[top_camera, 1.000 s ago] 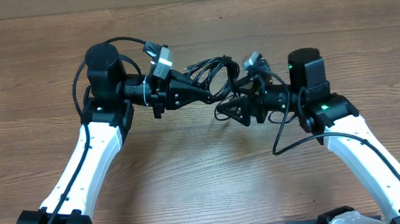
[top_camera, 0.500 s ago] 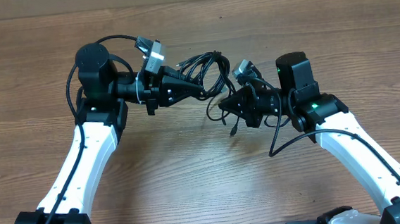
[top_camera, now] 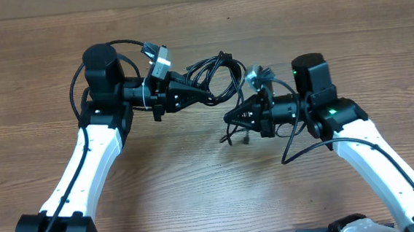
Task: Untangle cables
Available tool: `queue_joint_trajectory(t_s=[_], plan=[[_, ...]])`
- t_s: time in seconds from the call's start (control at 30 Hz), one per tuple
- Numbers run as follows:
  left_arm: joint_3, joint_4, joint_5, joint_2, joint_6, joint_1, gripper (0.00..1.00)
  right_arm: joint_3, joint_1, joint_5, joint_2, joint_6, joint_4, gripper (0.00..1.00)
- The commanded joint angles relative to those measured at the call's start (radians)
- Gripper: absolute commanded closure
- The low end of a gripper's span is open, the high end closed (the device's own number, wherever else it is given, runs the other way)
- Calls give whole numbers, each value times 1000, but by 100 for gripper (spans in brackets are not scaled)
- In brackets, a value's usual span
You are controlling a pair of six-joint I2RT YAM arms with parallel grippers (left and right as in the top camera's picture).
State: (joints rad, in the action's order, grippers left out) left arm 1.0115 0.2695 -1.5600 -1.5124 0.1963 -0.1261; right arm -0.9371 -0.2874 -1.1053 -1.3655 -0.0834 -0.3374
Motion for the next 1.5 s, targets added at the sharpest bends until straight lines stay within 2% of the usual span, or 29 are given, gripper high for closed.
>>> queue_joint_trajectory(t_s=[0.0,0.23,0.47,0.83,1.47], plan=[[17,-11,-3,-42,-92,6,96,-13,31,-90,54,143,22,96],[17,-11,-4,-69,-122,-2,96,-13,36,-154,55,301,58,96],[17,-11,-21,-69,-120,-55,96,-13,36,-138,53,300,137,96],[17,-11,-4,-69,-76,-176,96,-12,36,77,51,300,150,95],[17,-34,-20,-69,-74,-202,96,-12,36,140,51,355,150,88]])
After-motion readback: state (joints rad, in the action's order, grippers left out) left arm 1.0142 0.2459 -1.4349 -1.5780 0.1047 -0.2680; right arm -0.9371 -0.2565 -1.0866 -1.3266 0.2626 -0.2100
